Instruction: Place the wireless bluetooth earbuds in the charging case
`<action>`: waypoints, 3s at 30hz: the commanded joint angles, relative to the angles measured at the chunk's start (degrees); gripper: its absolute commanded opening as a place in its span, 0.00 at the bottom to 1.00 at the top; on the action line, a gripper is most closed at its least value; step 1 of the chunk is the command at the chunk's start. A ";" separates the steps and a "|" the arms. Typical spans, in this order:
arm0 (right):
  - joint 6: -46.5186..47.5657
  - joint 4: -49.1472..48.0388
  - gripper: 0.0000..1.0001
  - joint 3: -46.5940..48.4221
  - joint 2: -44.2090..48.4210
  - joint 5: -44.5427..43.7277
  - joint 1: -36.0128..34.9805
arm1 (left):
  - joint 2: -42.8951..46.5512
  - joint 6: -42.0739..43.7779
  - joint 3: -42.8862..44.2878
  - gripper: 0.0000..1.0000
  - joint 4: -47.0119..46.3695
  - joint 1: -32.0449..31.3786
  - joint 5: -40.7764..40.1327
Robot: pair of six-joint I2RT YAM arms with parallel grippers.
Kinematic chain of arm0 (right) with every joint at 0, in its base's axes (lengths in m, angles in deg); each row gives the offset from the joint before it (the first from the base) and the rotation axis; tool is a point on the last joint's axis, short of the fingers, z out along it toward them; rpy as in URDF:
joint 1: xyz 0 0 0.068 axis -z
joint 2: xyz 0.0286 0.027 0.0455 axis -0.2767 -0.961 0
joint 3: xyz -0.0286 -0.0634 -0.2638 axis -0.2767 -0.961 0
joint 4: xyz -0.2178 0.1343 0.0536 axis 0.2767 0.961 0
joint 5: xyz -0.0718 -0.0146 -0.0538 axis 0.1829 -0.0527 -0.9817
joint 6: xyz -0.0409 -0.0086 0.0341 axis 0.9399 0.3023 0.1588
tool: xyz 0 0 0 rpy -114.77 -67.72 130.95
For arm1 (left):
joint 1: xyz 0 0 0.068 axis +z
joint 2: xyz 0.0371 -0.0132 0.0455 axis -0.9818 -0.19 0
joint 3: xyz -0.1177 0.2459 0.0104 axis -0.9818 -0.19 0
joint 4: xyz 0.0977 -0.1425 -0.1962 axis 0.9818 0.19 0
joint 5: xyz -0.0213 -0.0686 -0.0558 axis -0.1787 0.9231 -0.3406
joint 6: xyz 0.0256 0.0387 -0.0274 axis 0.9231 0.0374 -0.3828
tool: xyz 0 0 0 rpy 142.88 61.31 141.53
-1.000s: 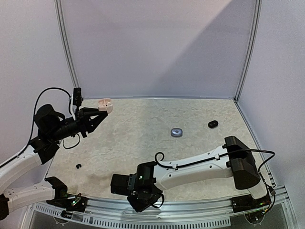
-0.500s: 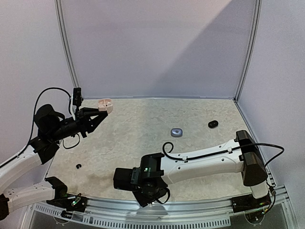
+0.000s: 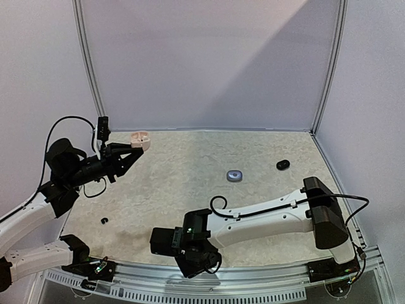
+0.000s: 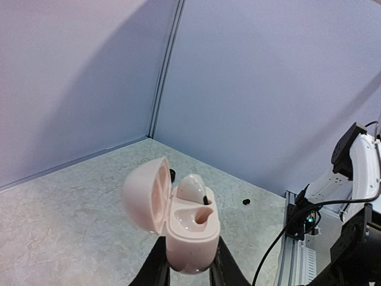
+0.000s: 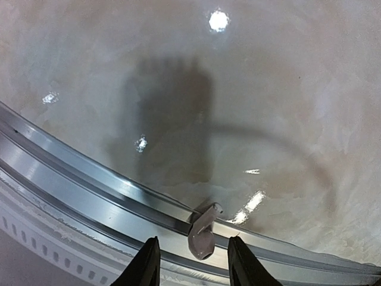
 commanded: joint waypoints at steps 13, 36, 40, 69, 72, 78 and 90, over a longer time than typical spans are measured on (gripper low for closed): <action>-0.40 -3.22 0.18 -4.33 -1.33 2.63 0.52 | -0.93 -0.57 -0.30 0.00 -0.47 0.62 -0.13; 49.49 0.11 0.03 -7.19 5.09 -3.95 10.39 | -2.61 1.68 2.07 0.00 1.77 1.25 -0.26; 65.12 -0.89 0.06 -7.54 5.27 2.47 13.85 | -2.60 1.94 2.38 0.00 2.54 1.41 -0.31; 95.38 4.30 0.50 -2.53 3.34 2.74 16.41 | -3.68 2.77 3.14 0.00 3.84 2.35 -0.13; 90.39 2.42 0.50 -0.15 6.07 2.60 16.43 | -3.65 2.66 3.07 0.00 3.66 2.36 -0.06; 65.33 -11.48 0.44 -0.90 9.72 5.95 16.81 | -3.69 2.40 2.70 0.00 3.17 2.29 -0.31; 16.78 -9.87 0.15 -4.90 3.87 -8.13 17.38 | -4.31 1.98 2.87 0.00 2.41 2.34 -0.22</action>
